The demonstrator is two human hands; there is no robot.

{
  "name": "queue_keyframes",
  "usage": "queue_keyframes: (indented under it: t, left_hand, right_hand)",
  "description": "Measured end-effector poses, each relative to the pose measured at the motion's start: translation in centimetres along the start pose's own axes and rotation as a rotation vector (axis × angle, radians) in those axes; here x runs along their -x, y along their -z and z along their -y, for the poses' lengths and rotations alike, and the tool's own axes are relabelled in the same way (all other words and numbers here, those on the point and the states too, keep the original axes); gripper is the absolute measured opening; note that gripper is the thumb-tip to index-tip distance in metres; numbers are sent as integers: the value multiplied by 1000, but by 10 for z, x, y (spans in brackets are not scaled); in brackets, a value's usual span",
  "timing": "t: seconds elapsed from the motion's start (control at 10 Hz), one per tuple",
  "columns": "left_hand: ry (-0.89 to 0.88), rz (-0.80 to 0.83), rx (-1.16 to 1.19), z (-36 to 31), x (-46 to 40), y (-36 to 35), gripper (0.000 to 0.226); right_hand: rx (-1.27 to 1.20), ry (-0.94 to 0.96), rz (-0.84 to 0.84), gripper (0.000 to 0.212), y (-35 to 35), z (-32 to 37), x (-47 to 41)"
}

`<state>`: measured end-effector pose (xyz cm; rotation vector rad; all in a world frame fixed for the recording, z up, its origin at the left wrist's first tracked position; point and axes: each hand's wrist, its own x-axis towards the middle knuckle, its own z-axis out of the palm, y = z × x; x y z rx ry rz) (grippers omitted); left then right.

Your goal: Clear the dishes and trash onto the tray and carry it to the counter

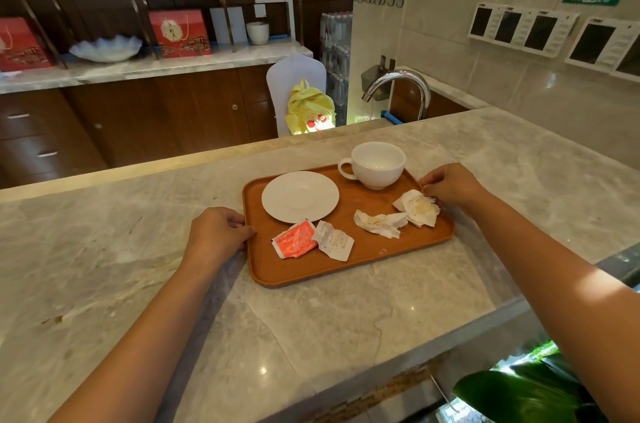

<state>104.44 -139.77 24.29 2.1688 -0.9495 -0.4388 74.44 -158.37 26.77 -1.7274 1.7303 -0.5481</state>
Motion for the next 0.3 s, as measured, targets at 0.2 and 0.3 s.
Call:
queue_keyframes:
  t: [0.2,0.3]
  left_hand:
    - [-43,102,-99,-5,2,9,26]
    - [-46,160,-261,-15,17,18,38]
  right_hand:
    - [129,93,26,20,8,0,13]
    - [240,157,85,31,13,-4,38]
